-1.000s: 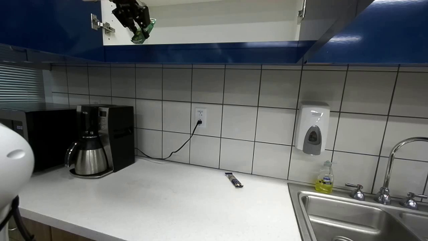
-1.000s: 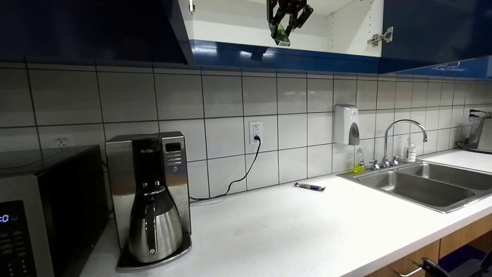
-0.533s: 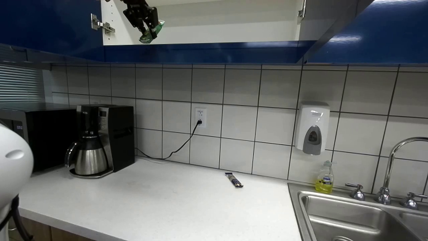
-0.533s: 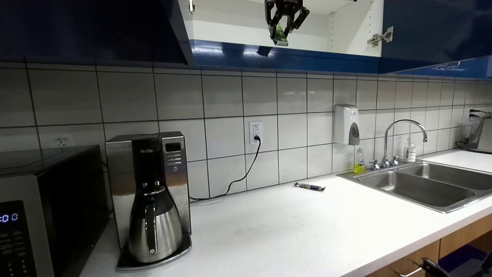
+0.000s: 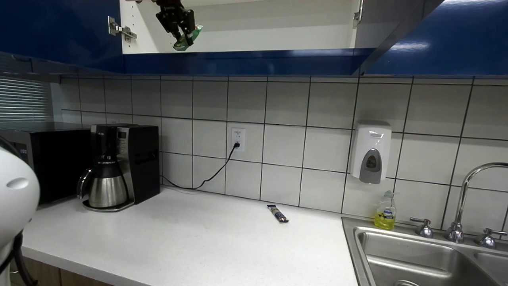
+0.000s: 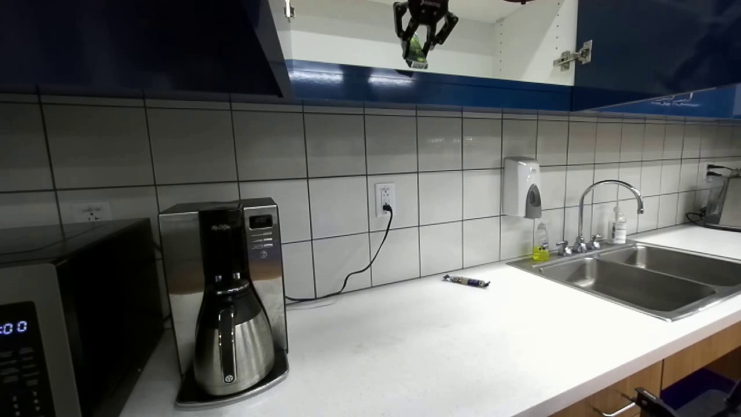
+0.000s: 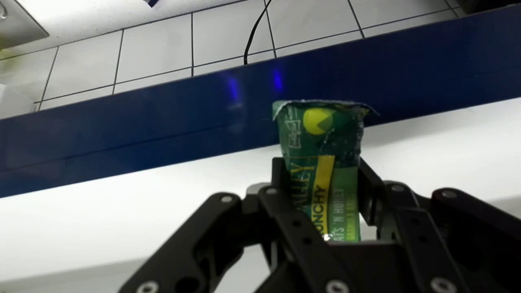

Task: Put the green packet in the open upper cabinet.

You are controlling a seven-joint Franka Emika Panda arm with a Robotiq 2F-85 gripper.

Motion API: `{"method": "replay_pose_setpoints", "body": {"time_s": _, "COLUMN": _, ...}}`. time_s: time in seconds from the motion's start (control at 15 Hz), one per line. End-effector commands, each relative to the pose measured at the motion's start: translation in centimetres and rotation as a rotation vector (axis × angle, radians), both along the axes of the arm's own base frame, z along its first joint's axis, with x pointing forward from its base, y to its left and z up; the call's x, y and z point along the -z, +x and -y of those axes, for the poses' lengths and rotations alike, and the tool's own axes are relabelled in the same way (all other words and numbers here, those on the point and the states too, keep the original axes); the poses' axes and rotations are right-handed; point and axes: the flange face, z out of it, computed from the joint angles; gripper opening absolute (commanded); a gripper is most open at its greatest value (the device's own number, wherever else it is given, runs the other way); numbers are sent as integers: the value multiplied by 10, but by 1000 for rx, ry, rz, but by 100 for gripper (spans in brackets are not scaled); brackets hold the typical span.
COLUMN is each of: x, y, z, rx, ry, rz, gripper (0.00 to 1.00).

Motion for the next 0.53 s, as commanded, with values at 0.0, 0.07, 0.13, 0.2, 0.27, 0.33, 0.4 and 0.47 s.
{"method": "replay_pose_setpoints", "body": {"time_s": 0.0, "x": -10, "y": 16, "z": 3, "rx": 41, "ry": 7, "rz": -15, "gripper": 16}}
{"method": "replay_pose_setpoints", "body": {"time_s": 0.07, "x": -11, "y": 20, "z": 4, "rx": 44, "ry": 9, "rz": -18, "gripper": 16}}
{"method": "replay_pose_setpoints", "body": {"time_s": 0.13, "x": -11, "y": 24, "z": 5, "rx": 47, "ry": 13, "rz": -21, "gripper": 16}}
{"method": "replay_pose_setpoints", "body": {"time_s": 0.2, "x": -11, "y": 27, "z": 6, "rx": 50, "ry": 15, "rz": -26, "gripper": 16}}
{"method": "replay_pose_setpoints", "body": {"time_s": 0.27, "x": -11, "y": 30, "z": 7, "rx": 54, "ry": 17, "rz": -29, "gripper": 16}}
{"method": "replay_pose_setpoints", "body": {"time_s": 0.33, "x": -11, "y": 33, "z": 8, "rx": 58, "ry": 20, "rz": -31, "gripper": 16}}
{"method": "replay_pose_setpoints", "body": {"time_s": 0.4, "x": -12, "y": 35, "z": 10, "rx": 61, "ry": 22, "rz": -36, "gripper": 16}}
{"method": "replay_pose_setpoints", "body": {"time_s": 0.47, "x": -14, "y": 37, "z": 11, "rx": 65, "ry": 24, "rz": -36, "gripper": 16}}
